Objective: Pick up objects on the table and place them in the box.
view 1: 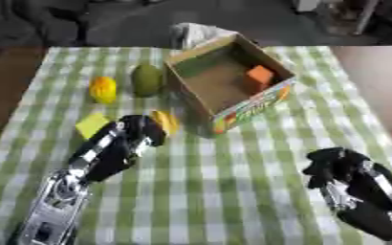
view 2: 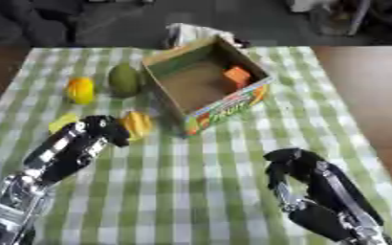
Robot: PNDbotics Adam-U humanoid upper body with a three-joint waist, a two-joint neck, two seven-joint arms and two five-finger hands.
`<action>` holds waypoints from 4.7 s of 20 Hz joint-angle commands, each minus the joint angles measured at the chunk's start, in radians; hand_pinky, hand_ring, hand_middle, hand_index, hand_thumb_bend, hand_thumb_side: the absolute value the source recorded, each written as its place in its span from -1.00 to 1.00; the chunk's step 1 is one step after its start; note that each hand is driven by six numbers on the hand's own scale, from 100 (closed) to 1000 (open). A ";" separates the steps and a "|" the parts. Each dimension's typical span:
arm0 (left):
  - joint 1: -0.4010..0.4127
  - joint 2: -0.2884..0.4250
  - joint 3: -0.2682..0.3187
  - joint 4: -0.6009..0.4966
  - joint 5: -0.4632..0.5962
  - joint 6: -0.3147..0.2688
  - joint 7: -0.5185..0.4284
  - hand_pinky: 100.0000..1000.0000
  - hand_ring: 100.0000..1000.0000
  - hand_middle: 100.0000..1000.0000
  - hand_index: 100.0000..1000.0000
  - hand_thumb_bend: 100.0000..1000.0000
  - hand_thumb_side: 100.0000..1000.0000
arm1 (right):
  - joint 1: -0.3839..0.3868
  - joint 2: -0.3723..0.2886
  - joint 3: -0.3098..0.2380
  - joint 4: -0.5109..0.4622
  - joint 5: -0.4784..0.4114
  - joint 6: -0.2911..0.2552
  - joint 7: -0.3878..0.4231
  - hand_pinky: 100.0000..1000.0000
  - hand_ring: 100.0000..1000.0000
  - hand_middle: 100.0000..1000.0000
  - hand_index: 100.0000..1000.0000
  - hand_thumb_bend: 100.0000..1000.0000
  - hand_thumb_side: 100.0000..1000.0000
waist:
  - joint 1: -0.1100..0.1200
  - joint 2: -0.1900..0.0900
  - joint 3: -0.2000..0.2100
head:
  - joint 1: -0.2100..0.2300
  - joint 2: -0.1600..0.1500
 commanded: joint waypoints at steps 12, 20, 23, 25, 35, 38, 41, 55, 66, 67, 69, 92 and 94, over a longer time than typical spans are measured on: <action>-0.011 0.014 0.008 -0.031 -0.032 -0.005 0.023 0.23 0.09 0.00 -0.24 -1.00 0.21 | -0.005 -0.006 0.001 -0.009 0.009 -0.002 0.008 0.32 -0.19 -0.07 0.23 -1.00 -0.54 | -0.003 -0.010 -0.001 | 0.001 0.005; -0.051 0.126 0.056 -0.074 -0.128 -0.041 0.207 0.18 -0.03 -0.17 -0.56 -1.00 -0.37 | 0.001 -0.008 -0.005 -0.004 0.021 -0.001 0.004 0.32 -0.19 -0.06 0.32 -1.00 -0.53 | 0.004 -0.016 -0.002 | -0.012 0.005; -0.082 0.241 0.073 -0.077 -0.204 -0.056 0.227 0.25 0.10 -0.01 -0.15 -1.00 -0.54 | 0.003 -0.011 -0.004 -0.002 0.024 -0.002 0.005 0.32 -0.19 -0.06 0.32 -1.00 -0.53 | 0.010 -0.018 -0.003 | -0.019 0.005; -0.097 0.326 0.075 -0.076 -0.278 -0.056 0.184 0.33 0.24 0.20 0.39 -1.00 -0.61 | 0.004 -0.014 -0.005 0.000 0.026 -0.002 0.005 0.32 -0.19 -0.06 0.32 -1.00 -0.53 | 0.013 -0.019 -0.006 | -0.024 0.005; -0.194 0.616 0.035 0.050 -0.594 -0.089 -0.112 0.58 0.52 0.62 0.86 -0.29 -0.42 | 0.010 -0.024 -0.002 0.007 0.034 -0.005 0.012 0.32 -0.19 -0.06 0.32 -1.00 -0.53 | 0.024 -0.023 -0.010 | -0.039 0.005; -0.225 0.627 0.020 0.130 -0.650 -0.087 -0.127 0.55 0.51 0.62 0.85 -0.23 -0.36 | 0.010 -0.026 -0.001 0.007 0.035 -0.005 0.014 0.32 -0.19 -0.06 0.32 -1.00 -0.53 | 0.024 -0.024 -0.012 | -0.040 0.005; -0.247 0.614 0.007 0.209 -0.690 -0.077 -0.128 0.54 0.50 0.62 0.85 -0.21 -0.27 | 0.011 -0.026 0.000 0.007 0.035 -0.005 0.016 0.32 -0.19 -0.06 0.32 -1.00 -0.53 | 0.022 -0.024 -0.015 | -0.042 0.005; -0.285 0.528 -0.015 0.427 -0.781 -0.032 -0.092 0.48 0.46 0.58 0.80 -0.35 -0.06 | 0.011 -0.026 0.002 0.008 0.035 -0.005 0.022 0.32 -0.19 -0.06 0.32 -1.00 -0.53 | 0.018 -0.023 -0.018 | -0.045 0.005; -0.289 0.499 -0.030 0.466 -0.750 -0.045 -0.104 0.44 0.42 0.54 0.79 -0.43 0.10 | 0.013 -0.024 0.001 0.012 0.036 -0.005 0.023 0.32 -0.19 -0.06 0.32 -1.00 -0.52 | 0.016 -0.023 -0.020 | -0.043 0.005; -0.289 0.497 -0.030 0.466 -0.749 -0.045 -0.104 0.40 0.37 0.51 0.76 -0.44 0.01 | 0.012 -0.024 0.002 0.012 0.036 -0.005 0.023 0.32 -0.19 -0.06 0.32 -1.00 -0.52 | 0.016 -0.023 -0.020 | -0.043 0.005; -0.289 0.495 -0.031 0.465 -0.746 -0.044 -0.094 0.30 0.25 0.44 0.71 -0.45 -0.27 | 0.012 -0.024 0.002 0.013 0.036 -0.005 0.024 0.32 -0.19 -0.06 0.31 -1.00 -0.52 | 0.016 -0.023 -0.021 | -0.043 0.005; -0.628 0.504 -0.105 0.393 -0.549 -0.092 -0.052 -0.04 -0.10 0.17 0.54 -0.82 -0.73 | 0.016 -0.023 0.009 0.019 0.033 -0.006 0.031 0.32 -0.19 -0.06 0.31 -1.00 -0.52 | 0.016 -0.030 -0.045 | -0.044 0.005; -0.700 0.471 -0.138 0.444 -0.570 -0.119 -0.060 -0.03 -0.08 0.19 0.55 -0.73 -0.71 | 0.015 -0.022 0.012 0.019 0.032 -0.006 0.034 0.32 -0.19 -0.06 0.31 -1.00 -0.51 | 0.014 -0.028 -0.053 | -0.044 0.005</action>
